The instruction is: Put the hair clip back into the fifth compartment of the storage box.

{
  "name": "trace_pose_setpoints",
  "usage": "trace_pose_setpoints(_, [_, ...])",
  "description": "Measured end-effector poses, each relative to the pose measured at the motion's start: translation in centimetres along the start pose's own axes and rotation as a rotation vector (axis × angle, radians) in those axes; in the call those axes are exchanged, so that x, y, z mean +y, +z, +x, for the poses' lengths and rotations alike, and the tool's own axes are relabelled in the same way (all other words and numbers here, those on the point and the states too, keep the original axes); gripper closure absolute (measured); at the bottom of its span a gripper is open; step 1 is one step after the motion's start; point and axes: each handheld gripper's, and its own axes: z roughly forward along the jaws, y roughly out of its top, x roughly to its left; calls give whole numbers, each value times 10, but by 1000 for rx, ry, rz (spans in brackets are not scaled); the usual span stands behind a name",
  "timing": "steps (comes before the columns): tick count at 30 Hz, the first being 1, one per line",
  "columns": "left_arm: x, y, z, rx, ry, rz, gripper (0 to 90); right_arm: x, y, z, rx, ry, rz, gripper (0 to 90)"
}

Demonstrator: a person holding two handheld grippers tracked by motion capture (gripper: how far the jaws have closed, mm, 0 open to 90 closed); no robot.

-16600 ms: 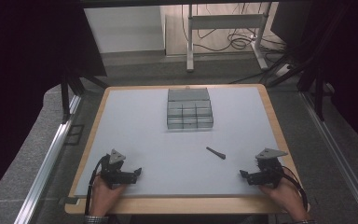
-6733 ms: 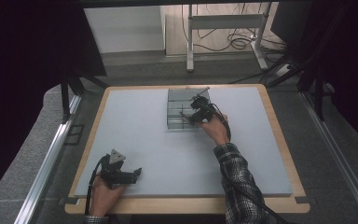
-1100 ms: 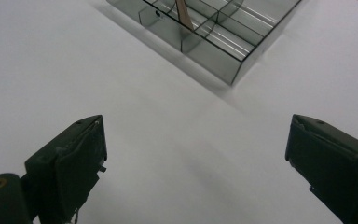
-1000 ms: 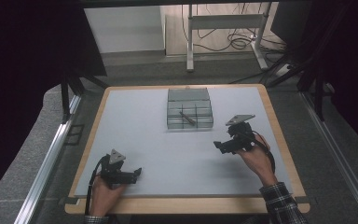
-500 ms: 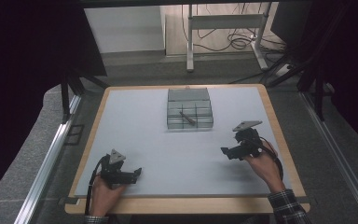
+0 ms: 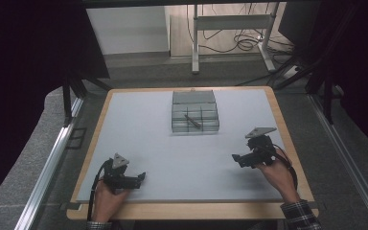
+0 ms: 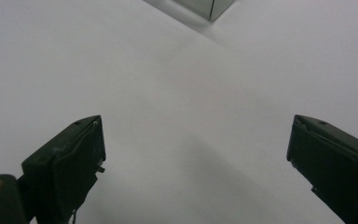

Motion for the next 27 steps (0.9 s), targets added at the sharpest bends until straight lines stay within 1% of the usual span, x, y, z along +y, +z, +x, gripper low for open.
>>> trace_pose_setpoints(4, [0,0,0,0,0,0,4,-4,-5,-1,4,0,1,30])
trace_pose_setpoints(13, [0,0,0,0,-1,0,4,-17,-17,-5,-11,14,0,25])
trace_pose_setpoints(27, [0,0,0,1,-2,-1,4,-45,-24,-10,-19,53,18,24])
